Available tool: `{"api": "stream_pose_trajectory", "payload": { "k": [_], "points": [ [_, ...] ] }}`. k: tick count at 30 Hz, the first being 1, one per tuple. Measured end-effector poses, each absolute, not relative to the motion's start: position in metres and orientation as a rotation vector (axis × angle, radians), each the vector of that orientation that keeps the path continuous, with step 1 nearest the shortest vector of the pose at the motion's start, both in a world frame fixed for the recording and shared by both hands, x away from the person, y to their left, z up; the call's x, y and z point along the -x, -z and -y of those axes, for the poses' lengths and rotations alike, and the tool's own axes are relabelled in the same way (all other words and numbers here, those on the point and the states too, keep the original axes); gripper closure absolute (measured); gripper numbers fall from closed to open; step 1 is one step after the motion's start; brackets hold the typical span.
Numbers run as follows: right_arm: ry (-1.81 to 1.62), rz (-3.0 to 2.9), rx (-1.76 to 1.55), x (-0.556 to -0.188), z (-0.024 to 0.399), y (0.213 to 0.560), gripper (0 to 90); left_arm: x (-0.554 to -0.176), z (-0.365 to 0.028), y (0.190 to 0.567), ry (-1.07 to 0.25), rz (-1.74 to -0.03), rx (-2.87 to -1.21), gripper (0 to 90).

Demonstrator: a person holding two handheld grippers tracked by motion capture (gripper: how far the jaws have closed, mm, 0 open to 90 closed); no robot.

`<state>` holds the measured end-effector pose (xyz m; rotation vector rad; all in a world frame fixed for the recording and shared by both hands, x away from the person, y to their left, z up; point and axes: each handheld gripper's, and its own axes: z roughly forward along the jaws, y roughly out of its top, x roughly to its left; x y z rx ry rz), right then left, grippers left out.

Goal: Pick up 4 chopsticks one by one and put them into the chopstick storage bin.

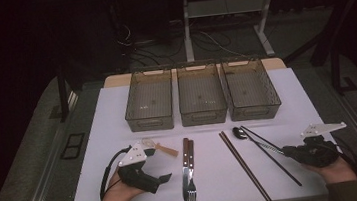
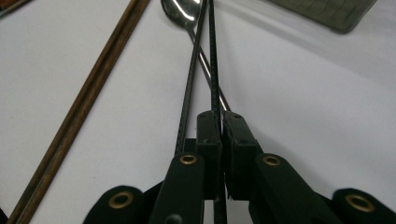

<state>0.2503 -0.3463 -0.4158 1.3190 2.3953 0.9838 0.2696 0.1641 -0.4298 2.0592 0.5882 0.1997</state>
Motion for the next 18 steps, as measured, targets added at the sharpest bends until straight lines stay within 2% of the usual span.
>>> {"api": "stream_pose_trajectory", "payload": {
  "k": [18],
  "points": [
    [-1.095, -2.398, -1.222, -0.256, 0.346, 0.406, 86.0, -0.269, -0.162, 0.433, -0.184, -0.587, -2.056, 0.0]
  ]
}}
